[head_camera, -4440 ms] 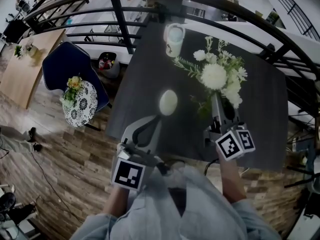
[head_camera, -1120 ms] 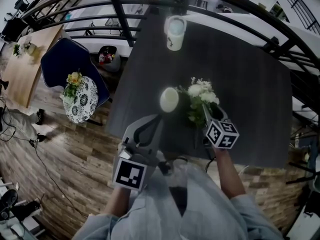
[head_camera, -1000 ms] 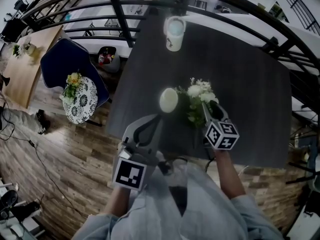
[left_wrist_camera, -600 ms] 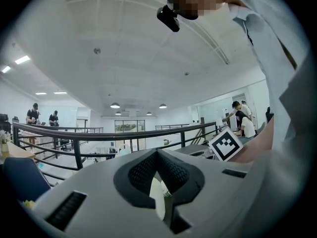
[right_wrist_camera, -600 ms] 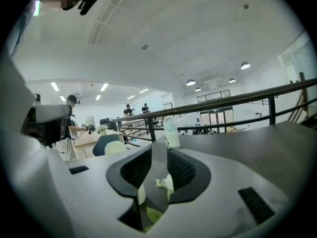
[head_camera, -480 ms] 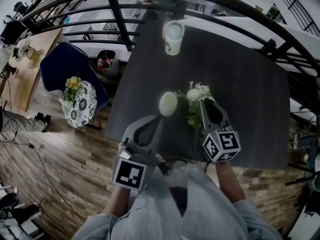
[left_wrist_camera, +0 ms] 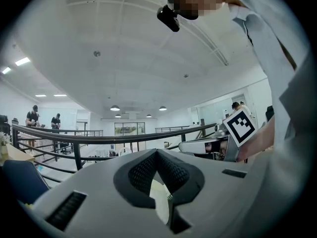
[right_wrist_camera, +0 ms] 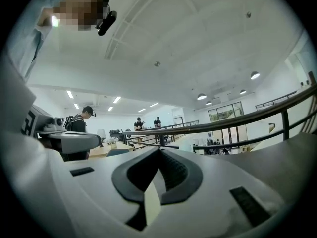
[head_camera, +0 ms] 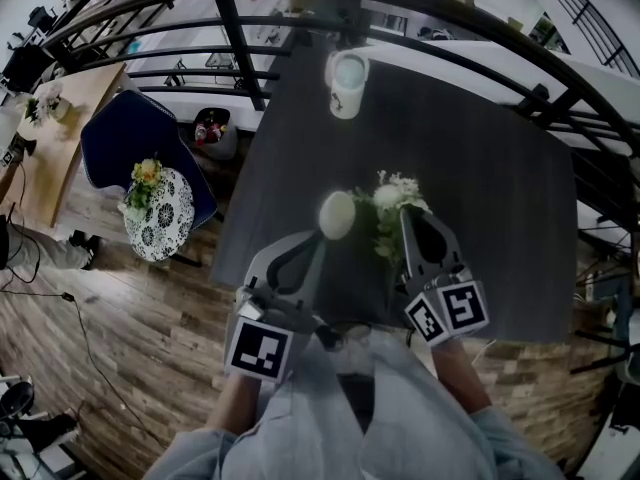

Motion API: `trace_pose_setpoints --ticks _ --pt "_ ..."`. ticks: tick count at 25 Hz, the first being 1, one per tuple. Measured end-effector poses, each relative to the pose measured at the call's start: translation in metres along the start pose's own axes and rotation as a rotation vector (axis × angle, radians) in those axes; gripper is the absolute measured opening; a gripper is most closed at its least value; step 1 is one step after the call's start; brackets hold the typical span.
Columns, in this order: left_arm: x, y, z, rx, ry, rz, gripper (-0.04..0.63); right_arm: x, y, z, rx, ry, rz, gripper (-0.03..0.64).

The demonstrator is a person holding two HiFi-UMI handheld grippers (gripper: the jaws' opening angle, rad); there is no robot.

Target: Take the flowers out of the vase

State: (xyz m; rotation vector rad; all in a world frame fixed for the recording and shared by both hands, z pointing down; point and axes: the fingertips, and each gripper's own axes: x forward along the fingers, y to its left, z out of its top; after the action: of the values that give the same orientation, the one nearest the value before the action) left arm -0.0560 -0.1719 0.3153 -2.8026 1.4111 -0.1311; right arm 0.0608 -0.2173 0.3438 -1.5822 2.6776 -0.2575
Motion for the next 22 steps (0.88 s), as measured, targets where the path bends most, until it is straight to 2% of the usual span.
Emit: trace_pose_setpoints --ticks 8,22 --pt "0.001 0.002 0.005 0.014 -0.010 0.001 -0.002 -0.003 0.020 0.013 -0.044 -0.017 0.066 0.000" --pt "-0.001 0.004 0.004 0.023 -0.008 -0.004 -0.002 -0.004 0.026 0.012 -0.062 -0.006 0.067 0.000"
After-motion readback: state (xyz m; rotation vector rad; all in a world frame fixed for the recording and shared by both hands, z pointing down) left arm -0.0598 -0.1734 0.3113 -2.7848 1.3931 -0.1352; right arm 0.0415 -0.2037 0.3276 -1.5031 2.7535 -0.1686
